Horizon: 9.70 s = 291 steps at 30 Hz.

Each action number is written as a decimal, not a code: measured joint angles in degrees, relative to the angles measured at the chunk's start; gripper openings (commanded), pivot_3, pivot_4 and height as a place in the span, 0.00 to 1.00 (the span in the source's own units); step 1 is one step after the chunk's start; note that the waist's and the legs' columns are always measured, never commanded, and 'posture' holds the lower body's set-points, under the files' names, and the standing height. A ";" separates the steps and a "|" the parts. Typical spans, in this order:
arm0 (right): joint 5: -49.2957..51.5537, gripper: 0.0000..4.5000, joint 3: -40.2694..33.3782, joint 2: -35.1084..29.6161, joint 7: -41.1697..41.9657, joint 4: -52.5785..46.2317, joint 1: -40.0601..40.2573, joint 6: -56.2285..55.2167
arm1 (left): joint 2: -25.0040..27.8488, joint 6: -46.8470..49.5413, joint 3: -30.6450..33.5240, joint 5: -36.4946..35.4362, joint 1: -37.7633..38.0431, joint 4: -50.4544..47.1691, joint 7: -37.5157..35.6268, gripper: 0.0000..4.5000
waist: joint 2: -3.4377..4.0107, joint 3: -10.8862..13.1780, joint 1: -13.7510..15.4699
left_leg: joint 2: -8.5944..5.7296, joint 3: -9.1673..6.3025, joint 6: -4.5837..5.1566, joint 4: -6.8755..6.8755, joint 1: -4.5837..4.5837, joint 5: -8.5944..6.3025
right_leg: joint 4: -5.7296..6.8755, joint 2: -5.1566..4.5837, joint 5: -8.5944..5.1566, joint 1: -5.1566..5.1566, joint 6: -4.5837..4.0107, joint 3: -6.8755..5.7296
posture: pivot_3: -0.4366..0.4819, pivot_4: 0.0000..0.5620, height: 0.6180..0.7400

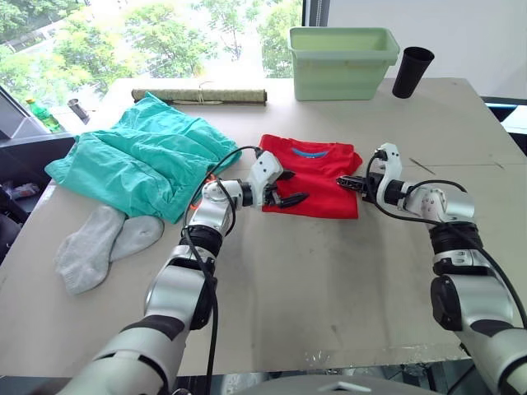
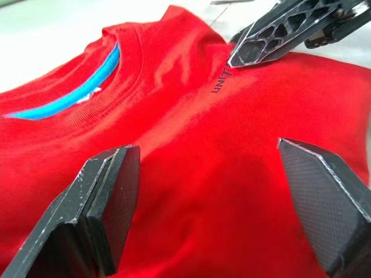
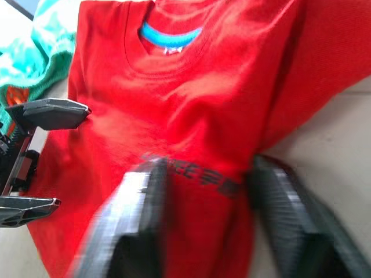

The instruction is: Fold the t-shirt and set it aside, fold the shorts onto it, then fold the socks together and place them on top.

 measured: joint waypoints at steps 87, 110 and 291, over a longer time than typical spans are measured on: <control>20.84 0.98 -6.82 -20.34 6.13 -66.15 44.46 -21.32 | 39.51 17.30 12.18 -11.88 25.42 -29.43 1.26 0.91 | 0.20 0.31 2.94 | 0.00 -0.20 -0.23 -0.37 -0.02 -0.17 | -0.82 -0.06 -0.01 0.10 0.00 -0.07 | 0.48 0.27 0.97; 19.08 1.00 -5.50 -20.18 7.88 -66.36 45.49 -23.63 | 35.34 5.22 -2.08 -0.51 9.78 -7.14 -15.59 0.23 | 0.10 0.22 3.03 | -0.02 -0.21 0.07 -0.24 -0.07 -0.06 | -0.72 -0.06 -0.01 0.10 0.01 -0.16 | 0.48 0.27 0.97; 21.54 0.00 -2.14 -13.51 0.86 -54.58 45.38 -5.53 | 28.75 26.24 9.73 -17.83 22.09 -33.55 -9.40 0.01 | 0.22 0.26 2.03 | -0.04 -0.40 -0.09 -0.18 -0.05 -0.23 | -0.81 -0.12 0.02 0.35 0.04 -0.27 | 0.48 0.27 0.97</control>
